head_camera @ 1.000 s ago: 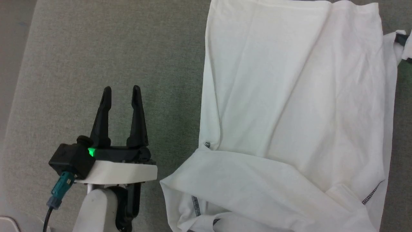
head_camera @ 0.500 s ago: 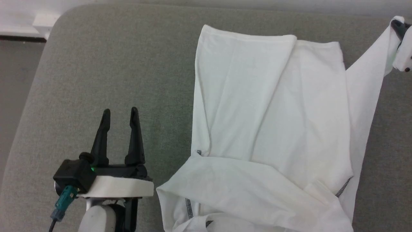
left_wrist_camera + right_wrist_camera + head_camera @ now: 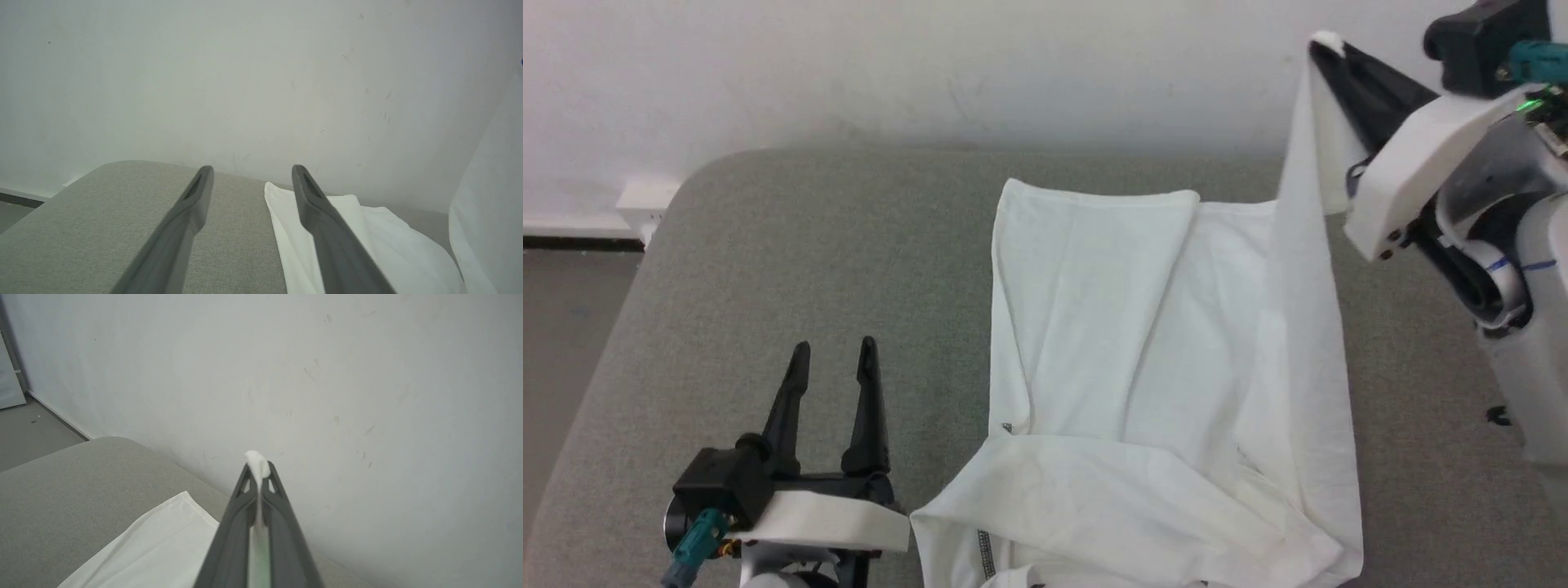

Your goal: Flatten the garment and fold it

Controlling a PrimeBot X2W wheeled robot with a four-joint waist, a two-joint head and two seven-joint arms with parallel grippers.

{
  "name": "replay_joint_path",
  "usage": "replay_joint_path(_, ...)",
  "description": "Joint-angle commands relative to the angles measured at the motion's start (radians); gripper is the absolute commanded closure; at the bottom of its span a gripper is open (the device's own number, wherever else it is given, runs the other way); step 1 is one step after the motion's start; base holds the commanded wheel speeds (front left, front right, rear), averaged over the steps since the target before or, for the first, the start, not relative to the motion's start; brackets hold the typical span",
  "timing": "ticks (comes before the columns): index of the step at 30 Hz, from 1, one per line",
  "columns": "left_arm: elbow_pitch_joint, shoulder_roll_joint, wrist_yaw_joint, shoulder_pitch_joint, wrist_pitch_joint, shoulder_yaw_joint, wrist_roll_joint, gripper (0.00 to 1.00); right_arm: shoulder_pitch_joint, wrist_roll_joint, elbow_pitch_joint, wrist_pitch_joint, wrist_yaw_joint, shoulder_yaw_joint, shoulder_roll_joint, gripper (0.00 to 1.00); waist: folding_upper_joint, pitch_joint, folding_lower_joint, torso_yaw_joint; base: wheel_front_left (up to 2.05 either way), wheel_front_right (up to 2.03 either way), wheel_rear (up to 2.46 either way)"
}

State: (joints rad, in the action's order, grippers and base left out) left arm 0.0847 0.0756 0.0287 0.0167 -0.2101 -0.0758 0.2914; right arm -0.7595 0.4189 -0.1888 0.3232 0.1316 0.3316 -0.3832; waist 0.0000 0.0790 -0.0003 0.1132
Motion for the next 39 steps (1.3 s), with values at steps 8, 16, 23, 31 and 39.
replay_joint_path(8,0.030,0.013,0.015,0.047,0.035,-0.008,0.001,0.00,0.147,0.004,0.259,0.048,-0.001,0.158,0.119,1.00,0.0000,-0.107,0.0003,-0.012,0.00,0.00,0.00)
replay_joint_path(16,0.041,0.016,0.015,0.040,0.050,-0.023,0.005,0.00,0.312,0.076,0.171,0.039,-0.001,0.388,0.261,1.00,0.0000,-0.068,0.0003,0.013,0.00,0.00,0.00)
replay_joint_path(23,0.017,0.011,0.007,0.007,0.037,-0.041,0.013,0.00,0.367,0.129,-0.090,-0.059,-0.001,0.512,0.319,1.00,0.0000,-0.022,0.0003,0.034,0.00,0.00,0.00)
replay_joint_path(31,-0.021,0.009,0.004,-0.012,0.021,-0.051,0.020,0.00,0.343,0.170,-0.305,-0.211,-0.001,0.606,0.332,0.00,0.0000,-0.001,0.0003,0.032,0.00,0.00,0.00)
replay_joint_path(39,-0.046,0.026,0.019,-0.007,0.017,-0.035,0.019,0.00,0.317,0.124,-0.298,-0.511,-0.001,0.474,0.327,0.00,0.0000,-0.023,0.0003,0.005,0.00,0.00,0.00)
